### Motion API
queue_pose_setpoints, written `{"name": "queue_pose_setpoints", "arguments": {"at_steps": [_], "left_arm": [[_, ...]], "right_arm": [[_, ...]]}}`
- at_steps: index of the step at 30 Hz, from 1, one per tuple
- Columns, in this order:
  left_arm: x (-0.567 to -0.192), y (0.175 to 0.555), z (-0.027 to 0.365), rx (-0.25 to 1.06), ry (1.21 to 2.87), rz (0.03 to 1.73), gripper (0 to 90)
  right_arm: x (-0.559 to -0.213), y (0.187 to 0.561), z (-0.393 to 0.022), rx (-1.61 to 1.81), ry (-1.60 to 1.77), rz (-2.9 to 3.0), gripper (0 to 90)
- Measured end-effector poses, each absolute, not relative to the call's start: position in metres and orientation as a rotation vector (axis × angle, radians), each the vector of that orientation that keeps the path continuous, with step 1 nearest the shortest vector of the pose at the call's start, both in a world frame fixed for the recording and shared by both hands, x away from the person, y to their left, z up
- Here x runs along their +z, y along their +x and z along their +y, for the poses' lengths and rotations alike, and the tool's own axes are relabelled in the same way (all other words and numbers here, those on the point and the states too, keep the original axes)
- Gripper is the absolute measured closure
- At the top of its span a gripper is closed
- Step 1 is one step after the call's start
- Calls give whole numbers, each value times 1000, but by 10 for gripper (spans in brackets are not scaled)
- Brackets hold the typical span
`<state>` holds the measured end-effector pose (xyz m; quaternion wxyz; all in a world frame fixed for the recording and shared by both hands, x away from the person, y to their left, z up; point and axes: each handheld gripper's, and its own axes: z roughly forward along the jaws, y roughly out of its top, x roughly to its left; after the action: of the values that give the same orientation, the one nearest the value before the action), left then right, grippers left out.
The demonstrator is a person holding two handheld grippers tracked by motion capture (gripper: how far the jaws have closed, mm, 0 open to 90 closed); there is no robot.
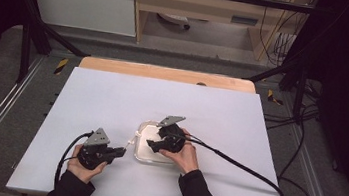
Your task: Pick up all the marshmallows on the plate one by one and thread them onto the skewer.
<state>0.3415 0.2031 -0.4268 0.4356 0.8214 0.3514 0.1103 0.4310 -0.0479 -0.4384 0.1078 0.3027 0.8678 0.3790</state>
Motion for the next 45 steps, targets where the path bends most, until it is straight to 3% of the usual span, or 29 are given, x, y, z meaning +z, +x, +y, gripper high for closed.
{"name": "queue_pose_setpoints", "arguments": {"at_steps": [2, 15, 24, 45], "left_arm": [[-427, 341, 203, 274, 2044, 876, 884], [-427, 341, 201, 273, 2050, 869, 884], [-427, 340, 200, 277, 2052, 866, 884], [-426, 338, 198, 275, 2046, 846, 884]], "right_arm": [[-442, 432, -47, 1117, 882, 2555, 457], [-447, 431, -45, 1115, 835, 2593, 644], [-447, 430, -45, 1121, 847, 2581, 679], [-409, 419, -76, 1306, 927, 2546, 698]]}}
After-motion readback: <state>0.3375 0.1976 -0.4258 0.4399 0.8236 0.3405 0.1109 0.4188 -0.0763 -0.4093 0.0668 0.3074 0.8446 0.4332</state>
